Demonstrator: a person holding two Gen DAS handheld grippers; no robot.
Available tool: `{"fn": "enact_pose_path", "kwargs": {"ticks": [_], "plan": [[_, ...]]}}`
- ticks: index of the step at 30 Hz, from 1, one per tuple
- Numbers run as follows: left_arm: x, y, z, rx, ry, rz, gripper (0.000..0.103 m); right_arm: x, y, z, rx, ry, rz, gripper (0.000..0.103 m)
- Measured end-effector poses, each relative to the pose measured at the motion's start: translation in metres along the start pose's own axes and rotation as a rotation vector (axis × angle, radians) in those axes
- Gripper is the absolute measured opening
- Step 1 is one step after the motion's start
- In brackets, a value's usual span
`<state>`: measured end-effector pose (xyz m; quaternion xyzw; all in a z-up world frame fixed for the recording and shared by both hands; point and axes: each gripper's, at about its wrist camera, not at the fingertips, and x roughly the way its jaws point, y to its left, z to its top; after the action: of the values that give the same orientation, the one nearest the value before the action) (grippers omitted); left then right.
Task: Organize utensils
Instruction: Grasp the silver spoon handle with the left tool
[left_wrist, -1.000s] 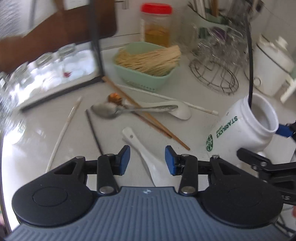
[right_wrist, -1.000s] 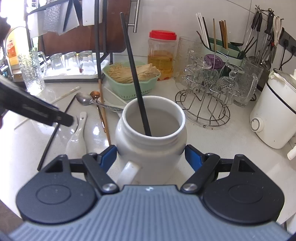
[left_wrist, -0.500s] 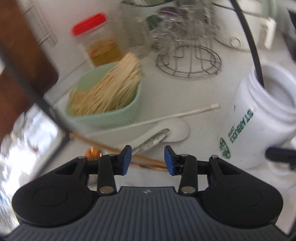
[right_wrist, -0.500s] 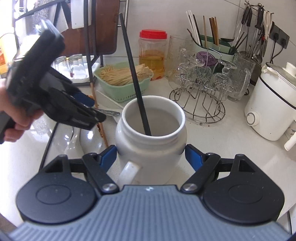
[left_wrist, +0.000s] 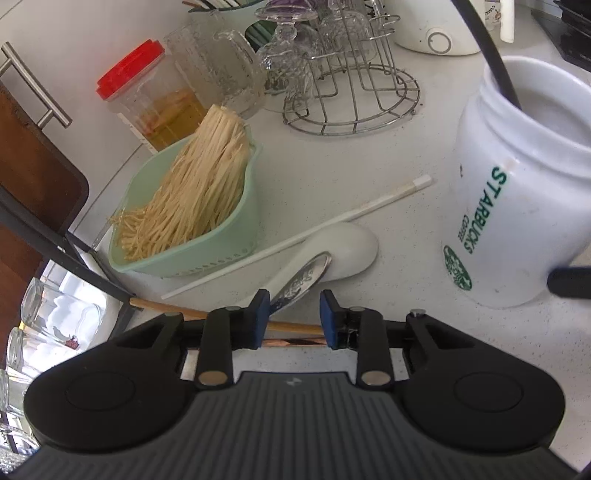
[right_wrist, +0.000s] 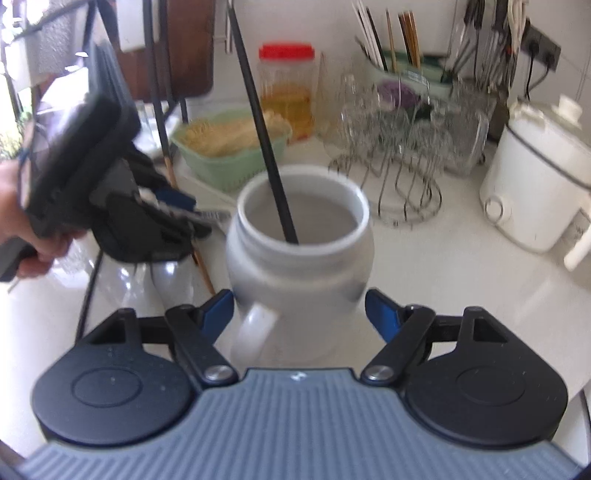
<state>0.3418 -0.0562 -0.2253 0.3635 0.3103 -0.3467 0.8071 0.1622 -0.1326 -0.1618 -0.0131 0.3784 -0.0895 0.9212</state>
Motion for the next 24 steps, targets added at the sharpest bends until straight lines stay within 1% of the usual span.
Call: {"fn": "enact_pose_path", "kwargs": {"ticks": [1,2,4,8,9,10,11,13,14,16,18,21,23,24], "plan": [[0.001,0.0,0.0,0.001,0.0,0.003,0.034,-0.001,0.0,-0.002,0.011,0.006,0.001,0.074],[0.001,0.0,0.0,0.003,0.0,0.008,0.034,-0.003,-0.001,-0.004,0.022,-0.006,0.009,0.07],[0.002,0.0,0.001,0.014,-0.008,0.022,0.034,-0.008,0.0,-0.008,0.024,-0.036,0.01,0.07],[0.004,0.003,0.002,0.03,-0.002,0.019,0.033,-0.009,0.001,-0.009,0.013,-0.036,0.008,0.071],[0.005,0.003,0.002,0.035,-0.002,0.019,0.033,-0.008,0.001,-0.008,0.017,-0.033,0.011,0.072],[0.006,0.003,0.002,0.043,0.001,0.016,0.029,-0.007,0.001,-0.008,0.026,-0.027,0.015,0.073],[0.006,0.002,0.003,0.054,0.012,0.013,0.028,-0.007,0.0,-0.007,0.035,-0.025,0.017,0.074],[0.006,0.0,0.006,0.085,0.037,0.013,0.024,-0.006,-0.001,-0.004,0.055,-0.033,0.023,0.083],[0.005,0.0,0.007,0.095,0.038,0.009,0.023,-0.006,-0.001,-0.004,0.06,-0.043,0.012,0.089],[0.008,-0.002,0.008,0.114,0.038,0.019,0.023,-0.003,-0.001,-0.002,0.068,-0.054,-0.018,0.091],[0.01,-0.004,0.007,0.145,0.035,0.032,0.022,0.0,-0.001,-0.002,0.075,-0.066,-0.016,0.091],[0.01,-0.002,0.007,0.153,0.029,0.037,0.014,0.006,0.004,0.0,0.062,-0.077,-0.029,0.091],[0.008,0.0,0.006,0.149,0.023,0.053,0.004,0.008,0.007,0.001,0.051,-0.089,-0.037,0.091],[0.006,0.002,0.006,0.137,0.02,0.053,0.003,0.009,0.009,0.002,0.047,-0.096,-0.046,0.091]]}}
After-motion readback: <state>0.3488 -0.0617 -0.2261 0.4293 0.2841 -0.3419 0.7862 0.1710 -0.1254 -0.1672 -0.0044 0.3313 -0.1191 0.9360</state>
